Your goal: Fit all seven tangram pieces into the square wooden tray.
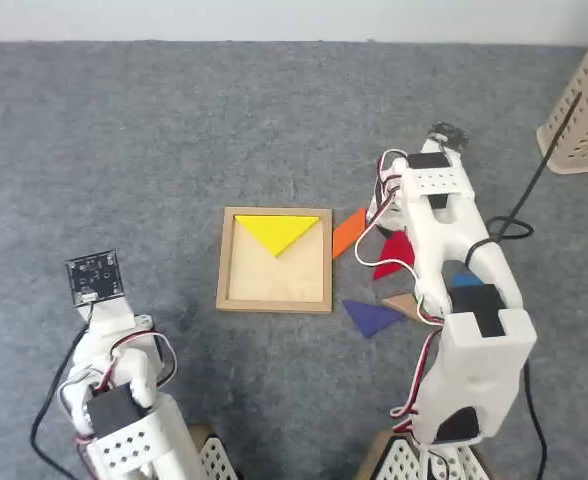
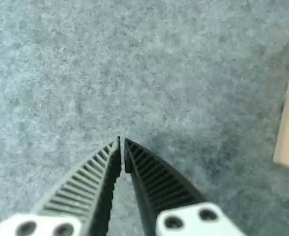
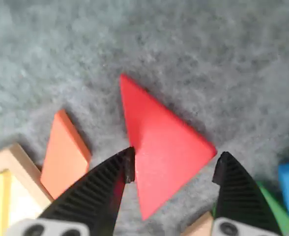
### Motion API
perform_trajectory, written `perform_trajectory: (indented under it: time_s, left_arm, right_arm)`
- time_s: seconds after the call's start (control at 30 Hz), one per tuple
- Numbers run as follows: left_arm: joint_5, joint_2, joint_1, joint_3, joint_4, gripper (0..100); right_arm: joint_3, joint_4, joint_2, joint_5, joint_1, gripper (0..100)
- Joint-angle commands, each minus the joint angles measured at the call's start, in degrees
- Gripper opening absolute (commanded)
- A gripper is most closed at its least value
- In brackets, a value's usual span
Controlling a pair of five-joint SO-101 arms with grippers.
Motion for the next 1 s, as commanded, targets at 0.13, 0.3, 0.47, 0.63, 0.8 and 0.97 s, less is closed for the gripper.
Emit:
perform_trajectory:
  time_s: [0.13,0.3,0.47,0.63,0.8,0.97]
  left_arm:
    - [0.53,-0.18,0.09,-0.48,0.18,1]
    - [0.53,-0.18,0.09,-0.48,0.18,1]
    - [0.53,-0.18,0.09,-0.48,0.18,1]
    - [0.53,-0.18,0.09,-0.48,0.18,1]
    - [0.53,-0.18,0.09,-0.48,0.18,1]
    - [0.53,-0.18,0.09,-0.48,0.18,1]
  right_arm:
    - [-2.99,-2.15,-1.8,-1.67,-2.07,27.3]
    - [-3.08,-0.57,-1.89,2.9,-2.24,32.9]
    - [-3.08,-0.13,-1.8,3.25,-1.8,36.6]
    - [-4.48,0.22,-1.01,7.21,-0.84,36.8]
    - [-6.24,0.22,2.51,7.56,-1.01,36.8]
    - [-7.91,2.77,4.62,7.65,-1.36,36.6]
